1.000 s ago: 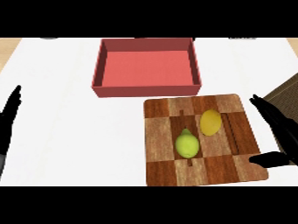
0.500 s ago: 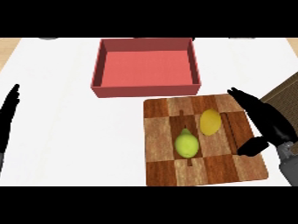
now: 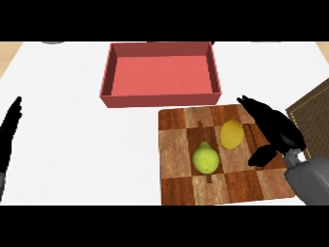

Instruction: Pick the lemon from the cutting board and place it in the cardboard box

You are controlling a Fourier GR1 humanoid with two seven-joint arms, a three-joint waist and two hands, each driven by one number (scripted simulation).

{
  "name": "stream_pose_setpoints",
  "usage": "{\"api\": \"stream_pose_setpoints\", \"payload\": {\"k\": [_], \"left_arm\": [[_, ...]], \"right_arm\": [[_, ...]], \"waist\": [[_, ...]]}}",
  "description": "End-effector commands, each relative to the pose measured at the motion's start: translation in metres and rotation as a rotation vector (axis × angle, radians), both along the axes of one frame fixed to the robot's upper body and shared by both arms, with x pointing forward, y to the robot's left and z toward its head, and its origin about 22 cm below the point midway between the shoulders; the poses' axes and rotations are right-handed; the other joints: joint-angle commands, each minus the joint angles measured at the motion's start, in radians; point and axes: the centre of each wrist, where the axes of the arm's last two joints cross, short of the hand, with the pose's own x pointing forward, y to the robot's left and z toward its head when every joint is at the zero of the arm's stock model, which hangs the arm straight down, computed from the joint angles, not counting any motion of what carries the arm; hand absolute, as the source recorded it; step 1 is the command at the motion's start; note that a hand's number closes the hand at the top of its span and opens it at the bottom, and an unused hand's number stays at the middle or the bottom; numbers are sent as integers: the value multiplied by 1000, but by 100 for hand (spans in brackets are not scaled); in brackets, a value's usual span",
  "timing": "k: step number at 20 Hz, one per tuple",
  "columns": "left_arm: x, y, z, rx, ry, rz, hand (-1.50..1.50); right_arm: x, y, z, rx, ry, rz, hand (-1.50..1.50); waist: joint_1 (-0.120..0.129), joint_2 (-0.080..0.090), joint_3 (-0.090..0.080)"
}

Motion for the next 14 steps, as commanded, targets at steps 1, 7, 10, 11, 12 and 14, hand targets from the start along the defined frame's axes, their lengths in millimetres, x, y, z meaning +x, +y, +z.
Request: {"api": "stream_pose_setpoints", "payload": {"k": [1, 7, 10, 11, 12, 14], "left_arm": [[18, -7, 15, -3, -5, 16, 0], [-7, -15, 7, 0, -8, -7, 0], [-9, -16, -2, -12, 5, 0, 0], [-1, 1, 15, -9, -8, -1, 0], [4, 10, 3, 8, 5, 5, 0], [-15, 8, -5, -4, -4, -2, 0]], "right_arm": [[10, 6, 17, 16, 0, 8, -150], [-11, 33, 11, 58, -13, 81, -150], [-14, 34, 2, 73, -32, 105, -150], [-13, 33, 5, 81, -45, 128, -150], [-17, 22, 7, 73, -29, 117, -150], [-22, 23, -5, 72, -20, 133, -150]], "waist": [[-3, 0, 0], [0, -2, 0], [-1, -1, 0], [-2, -1, 0], [-5, 0, 0], [-2, 0, 0]]}}
